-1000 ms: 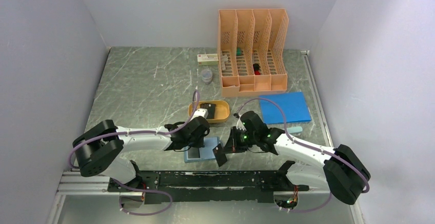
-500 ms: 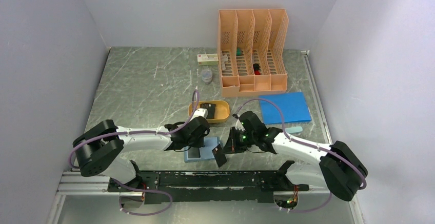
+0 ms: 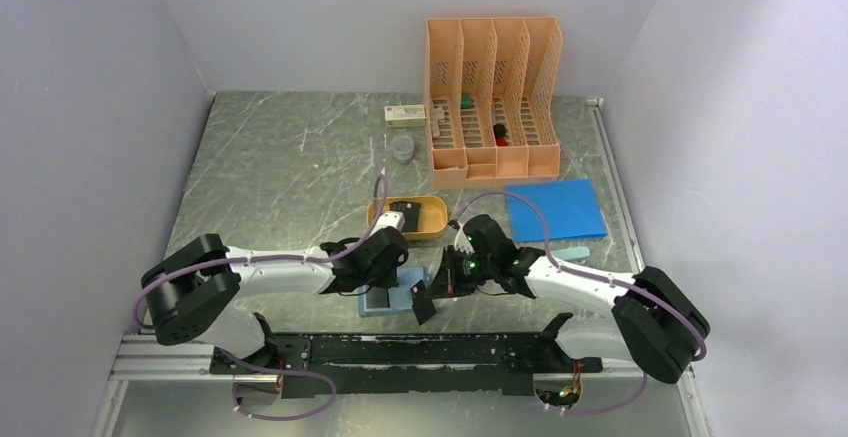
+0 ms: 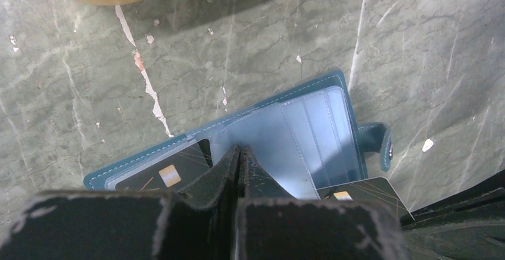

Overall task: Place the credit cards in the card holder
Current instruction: Turn over the card slot in the card holder, then insert the credit card into the card holder.

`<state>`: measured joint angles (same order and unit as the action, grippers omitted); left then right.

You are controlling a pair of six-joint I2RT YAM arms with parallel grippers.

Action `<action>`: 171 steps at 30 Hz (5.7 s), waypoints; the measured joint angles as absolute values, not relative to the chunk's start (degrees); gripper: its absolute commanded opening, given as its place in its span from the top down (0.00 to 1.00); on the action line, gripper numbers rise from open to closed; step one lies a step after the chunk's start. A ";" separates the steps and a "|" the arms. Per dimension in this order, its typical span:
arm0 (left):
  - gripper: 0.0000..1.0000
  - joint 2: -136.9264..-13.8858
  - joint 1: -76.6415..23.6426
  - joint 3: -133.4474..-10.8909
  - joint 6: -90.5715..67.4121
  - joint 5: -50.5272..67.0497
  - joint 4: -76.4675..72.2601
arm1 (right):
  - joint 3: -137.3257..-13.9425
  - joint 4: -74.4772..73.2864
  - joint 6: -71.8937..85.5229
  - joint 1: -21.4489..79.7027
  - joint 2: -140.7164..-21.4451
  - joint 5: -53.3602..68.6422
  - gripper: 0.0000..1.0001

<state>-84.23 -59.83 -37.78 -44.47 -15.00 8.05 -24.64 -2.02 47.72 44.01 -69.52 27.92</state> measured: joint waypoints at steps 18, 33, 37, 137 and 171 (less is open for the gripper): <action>0.60 -74.28 -59.83 -41.98 -44.77 -15.46 17.65 | -27.05 2.96 47.94 44.58 -75.35 30.52 1.00; 0.61 -54.06 -59.72 -33.85 -48.42 -17.50 20.10 | -37.93 4.71 46.92 50.76 -88.88 29.85 1.00; 0.64 -53.91 -59.61 -30.94 -50.02 -17.63 19.86 | -40.45 4.67 46.04 51.86 -92.12 28.93 1.00; 0.88 -55.51 -59.22 -18.17 -63.68 -19.42 17.34 | -31.70 24.97 61.87 52.01 -95.53 20.12 1.00; 0.86 -58.08 -59.22 -19.66 -62.41 -19.51 16.95 | -35.94 17.21 56.86 52.64 -95.48 20.69 0.80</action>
<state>-58.08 -59.22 -19.66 -62.41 -19.51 16.95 -35.94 17.21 56.86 52.64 -95.48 20.69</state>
